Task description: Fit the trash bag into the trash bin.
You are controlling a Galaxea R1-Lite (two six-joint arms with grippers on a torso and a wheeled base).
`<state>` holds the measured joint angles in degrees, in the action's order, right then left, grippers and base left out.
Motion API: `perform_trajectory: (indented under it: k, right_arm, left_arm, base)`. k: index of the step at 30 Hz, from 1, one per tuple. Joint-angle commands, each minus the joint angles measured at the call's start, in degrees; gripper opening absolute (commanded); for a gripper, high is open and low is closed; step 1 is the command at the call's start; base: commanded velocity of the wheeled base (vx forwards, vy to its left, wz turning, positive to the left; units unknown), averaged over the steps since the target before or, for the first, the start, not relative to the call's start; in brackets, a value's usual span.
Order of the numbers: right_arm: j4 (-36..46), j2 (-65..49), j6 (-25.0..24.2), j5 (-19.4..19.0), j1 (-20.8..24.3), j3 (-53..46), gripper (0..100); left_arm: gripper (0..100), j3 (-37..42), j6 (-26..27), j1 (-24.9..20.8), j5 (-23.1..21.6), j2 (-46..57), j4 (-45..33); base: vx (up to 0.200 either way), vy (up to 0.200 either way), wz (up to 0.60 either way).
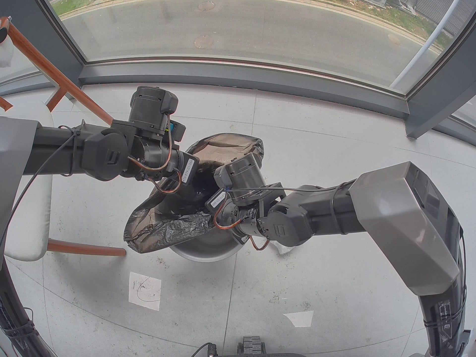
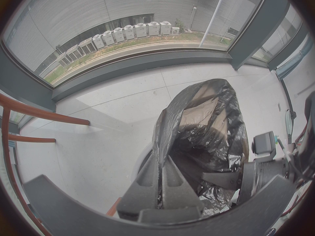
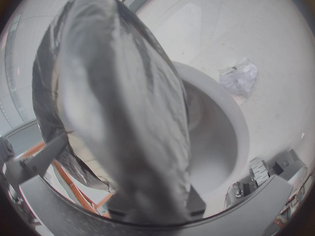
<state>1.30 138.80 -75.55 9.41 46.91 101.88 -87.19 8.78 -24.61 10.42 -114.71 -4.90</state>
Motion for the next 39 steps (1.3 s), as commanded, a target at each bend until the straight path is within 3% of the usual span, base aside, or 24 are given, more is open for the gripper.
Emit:
perform_trajectory:
  k: [1, 10, 13, 19, 28, 34, 39]
  right_arm:
    - [1.24, -2.22, 0.49, -0.09, 0.99, -0.19, 0]
    - [3.35, -8.81, 6.73, -0.62, 0.90, -6.60, 0]
    - [3.09, -11.71, 11.30, -0.71, 0.20, -10.47, 0]
    - [3.35, -16.37, 12.62, -2.20, -0.59, -16.45, 0]
    - [2.30, -16.99, 19.91, -4.14, -4.02, -26.55, 0]
    - [-5.26, -16.02, 20.88, -4.23, -6.39, -25.94, 0]
    - [-10.18, -15.05, 27.29, -4.23, -6.66, -25.41, 0]
  left_arm:
    - [0, 0.09, 0.01, 0.09, -0.05, 0.02, -0.02]
    - [0, 0.61, 0.36, 1.06, -0.32, 0.10, -0.02]
    - [0, 0.18, 0.36, 1.32, -0.32, 0.10, -0.02]
    - [0, 1.67, 0.54, 2.82, -0.32, 0.19, 0.07]
    - [0, 1.58, 1.77, 5.28, -0.23, 0.37, 0.07]
    - [0, 3.43, 1.77, 5.28, -0.32, 0.81, 0.77]
    - [0, 3.43, 1.33, 4.84, -0.40, 0.19, 3.41]
  base:
    - [0.000, 0.000, 0.00]
    - [0.000, 0.000, 0.00]
    - [0.000, 0.000, 0.00]
    - [0.000, 0.000, 0.00]
    - [0.000, 0.000, 0.00]
    - [0.000, 0.000, 0.00]
    - [0.000, 0.000, 0.00]
